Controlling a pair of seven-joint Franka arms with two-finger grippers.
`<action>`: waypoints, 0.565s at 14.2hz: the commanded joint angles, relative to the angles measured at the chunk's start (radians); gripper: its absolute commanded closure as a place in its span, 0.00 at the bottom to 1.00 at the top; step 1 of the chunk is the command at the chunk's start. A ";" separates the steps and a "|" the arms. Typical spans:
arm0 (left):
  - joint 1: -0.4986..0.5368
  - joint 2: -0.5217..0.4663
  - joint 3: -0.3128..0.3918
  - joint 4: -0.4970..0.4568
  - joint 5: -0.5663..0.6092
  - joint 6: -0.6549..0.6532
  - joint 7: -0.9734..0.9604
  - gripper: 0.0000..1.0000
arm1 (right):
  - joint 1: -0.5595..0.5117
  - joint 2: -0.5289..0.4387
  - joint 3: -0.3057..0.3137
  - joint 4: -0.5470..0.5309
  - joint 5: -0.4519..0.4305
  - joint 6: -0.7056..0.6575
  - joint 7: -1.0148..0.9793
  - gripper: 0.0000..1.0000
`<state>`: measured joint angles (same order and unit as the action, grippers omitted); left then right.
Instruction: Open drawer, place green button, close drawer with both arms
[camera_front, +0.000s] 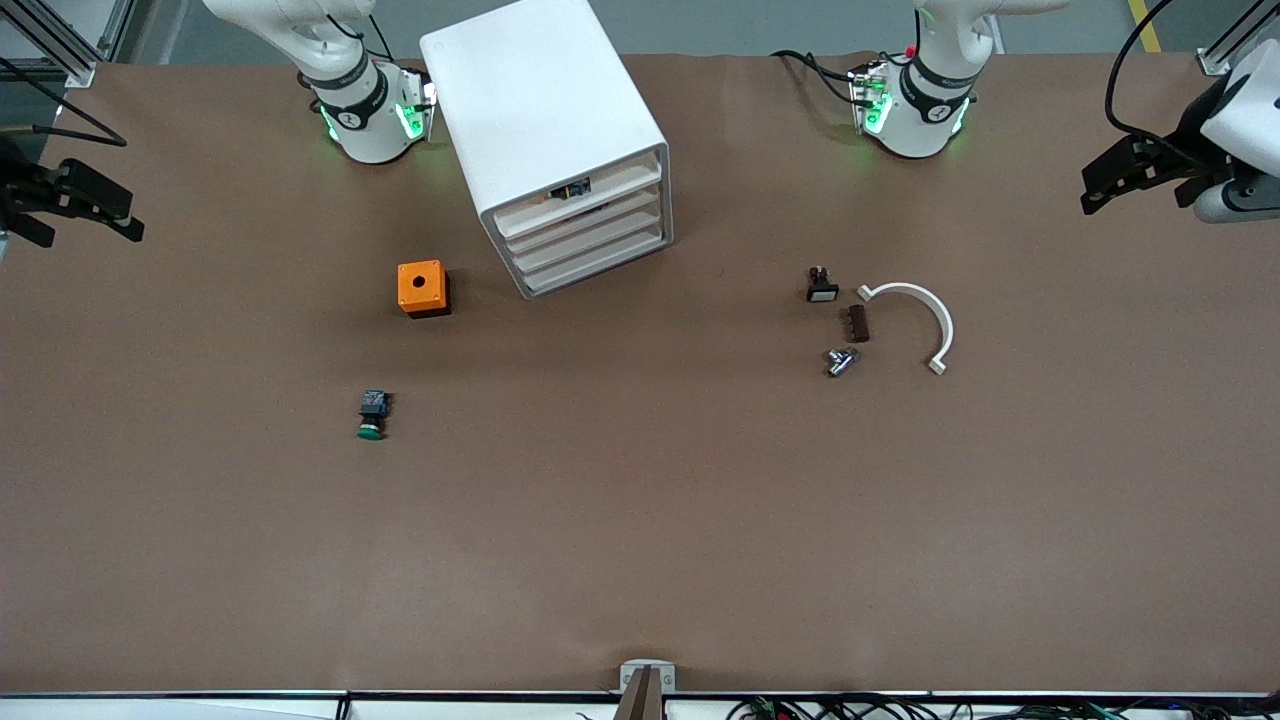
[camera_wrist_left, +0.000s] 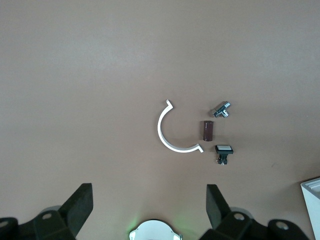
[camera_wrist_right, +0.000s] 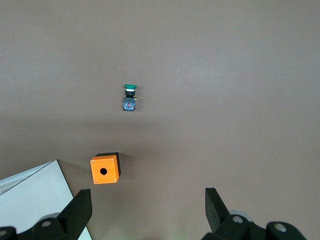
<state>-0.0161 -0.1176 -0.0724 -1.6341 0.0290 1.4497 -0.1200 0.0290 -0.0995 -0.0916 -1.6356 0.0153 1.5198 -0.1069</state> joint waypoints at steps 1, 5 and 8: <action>0.001 0.026 0.003 0.040 -0.004 -0.017 0.013 0.00 | 0.000 -0.008 -0.004 -0.001 -0.005 -0.001 -0.010 0.00; 0.002 0.090 0.005 0.108 -0.004 -0.019 0.014 0.00 | 0.002 -0.008 -0.004 -0.001 -0.005 -0.003 -0.008 0.00; -0.001 0.154 0.005 0.116 -0.007 -0.022 0.000 0.00 | 0.002 -0.008 -0.004 -0.003 -0.005 -0.001 -0.010 0.00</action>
<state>-0.0132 -0.0265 -0.0705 -1.5613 0.0290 1.4496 -0.1200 0.0290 -0.0995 -0.0917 -1.6358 0.0153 1.5195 -0.1069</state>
